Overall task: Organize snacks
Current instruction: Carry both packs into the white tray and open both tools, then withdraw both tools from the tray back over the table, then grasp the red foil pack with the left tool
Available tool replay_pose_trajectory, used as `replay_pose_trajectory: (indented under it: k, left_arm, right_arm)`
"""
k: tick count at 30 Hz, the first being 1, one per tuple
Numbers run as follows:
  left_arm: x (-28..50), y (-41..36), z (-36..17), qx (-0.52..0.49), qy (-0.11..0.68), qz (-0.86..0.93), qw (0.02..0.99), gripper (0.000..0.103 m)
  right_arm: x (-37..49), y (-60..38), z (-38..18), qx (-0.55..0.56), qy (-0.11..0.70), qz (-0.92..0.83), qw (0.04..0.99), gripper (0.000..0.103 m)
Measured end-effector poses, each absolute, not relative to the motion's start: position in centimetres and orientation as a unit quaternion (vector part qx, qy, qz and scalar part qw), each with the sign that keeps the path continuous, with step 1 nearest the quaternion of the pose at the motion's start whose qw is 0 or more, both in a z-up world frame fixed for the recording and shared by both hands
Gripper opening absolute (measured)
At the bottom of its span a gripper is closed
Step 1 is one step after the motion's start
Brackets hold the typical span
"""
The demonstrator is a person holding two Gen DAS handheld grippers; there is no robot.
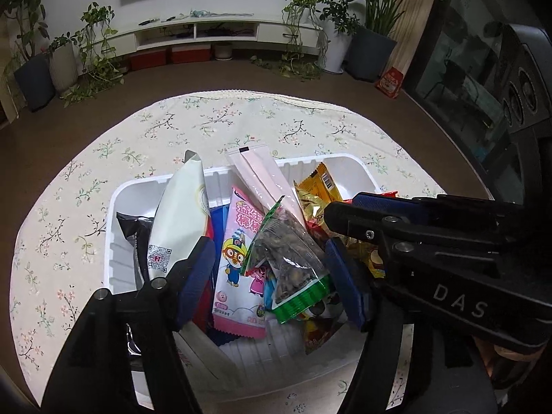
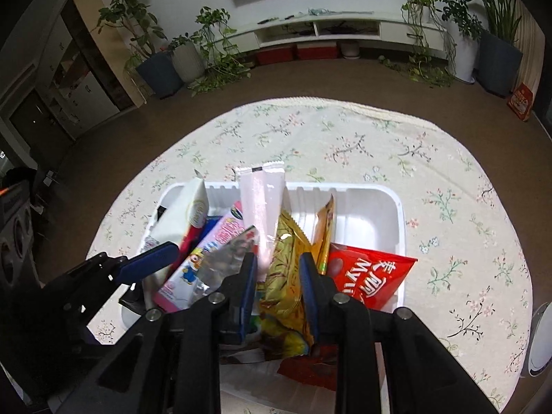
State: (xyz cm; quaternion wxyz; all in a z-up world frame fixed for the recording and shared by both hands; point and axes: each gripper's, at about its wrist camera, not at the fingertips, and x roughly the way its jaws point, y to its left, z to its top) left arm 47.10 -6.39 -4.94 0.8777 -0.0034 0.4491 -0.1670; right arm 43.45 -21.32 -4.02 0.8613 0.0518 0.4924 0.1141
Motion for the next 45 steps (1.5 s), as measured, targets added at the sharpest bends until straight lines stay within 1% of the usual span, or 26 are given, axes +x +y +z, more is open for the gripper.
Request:
replay_pose_trajectory:
  k: [1,4,5,7,9,10,12,14,15,18,20,21,24,26,29,33,37,39,45]
  left_arm:
    - [46.9,-6.4,-4.8,-0.005,0.448,-0.167,0.878,0.071]
    - [46.2,-6.1,-4.0,-0.011,0.443,-0.167,0.881,0.073]
    - [45.8,-5.9,-3.6,-0.014,0.440,-0.168,0.882,0.073]
    - [44.9,-5.3,-2.8,-0.022,0.433,-0.172,0.884,0.084]
    - [43.1,-4.1,-1.4,-0.034,0.416,-0.182,0.890,0.091]
    - [42.2,-3.4,-0.8,-0.038,0.409,-0.186,0.893,0.094]
    - [40.2,-1.7,0.3,-0.048,0.393,-0.190,0.899,0.099]
    - [38.3,0.1,1.0,-0.050,0.374,-0.198,0.905,0.100]
    - [37.0,1.1,1.3,-0.047,0.365,-0.198,0.909,0.103]
    - [33.0,4.6,1.1,-0.047,0.342,-0.179,0.921,0.103]
    - [31.5,6.7,0.2,-0.059,0.366,-0.159,0.915,0.103]
    - [30.8,8.1,-0.8,-0.064,0.399,-0.137,0.904,0.103]
    - [29.3,10.8,-3.1,-0.073,0.426,-0.102,0.896,0.102]
    - [28.7,11.5,-4.6,-0.053,0.443,-0.099,0.889,0.102]
    - [28.4,10.7,-5.8,0.002,0.452,-0.115,0.884,0.102]
    - [28.7,7.6,-6.1,0.094,0.447,-0.155,0.876,0.102]
    - [30.2,5.8,-6.9,0.166,0.460,-0.162,0.857,0.102]
    - [31.2,5.1,-7.6,0.184,0.464,-0.168,0.850,0.102]
    - [33.2,5.0,-9.6,0.187,0.486,-0.175,0.835,0.090]
  right_arm:
    - [43.4,-21.3,-3.9,0.052,0.490,0.114,0.863,0.028]
    - [42.9,-21.5,-3.2,0.055,0.480,0.114,0.868,0.029]
    - [42.7,-21.6,-2.8,0.058,0.476,0.114,0.870,0.032]
    - [41.9,-22.0,-1.8,0.067,0.460,0.115,0.878,0.039]
    - [41.0,-22.6,-0.6,0.081,0.442,0.113,0.886,0.054]
    - [40.2,-23.0,0.0,0.093,0.430,0.114,0.891,0.057]
    - [38.8,-23.6,0.9,0.107,0.413,0.119,0.896,0.067]
    - [36.9,-23.8,1.6,0.113,0.399,0.124,0.901,0.073]
    - [35.6,-23.8,1.7,0.114,0.391,0.129,0.904,0.075]
    - [32.8,-23.4,1.4,0.109,0.386,0.141,0.905,0.077]
    - [31.3,-23.0,0.9,0.102,0.387,0.142,0.906,0.080]
    - [30.1,-22.4,0.5,0.099,0.387,0.149,0.904,0.080]
    - [27.2,-20.9,-1.1,0.085,0.403,0.165,0.896,0.081]
    - [25.5,-19.7,-2.3,0.074,0.413,0.165,0.893,0.081]
    - [22.9,-17.6,-3.9,0.062,0.424,0.161,0.889,0.081]
    - [20.6,-15.5,-5.8,0.060,0.441,0.156,0.882,0.081]
    - [19.8,-14.7,-7.2,0.066,0.457,0.150,0.874,0.081]
    - [19.8,-14.7,-7.6,0.069,0.467,0.146,0.870,0.081]
    - [19.8,-14.5,-8.0,0.069,0.471,0.143,0.868,0.081]
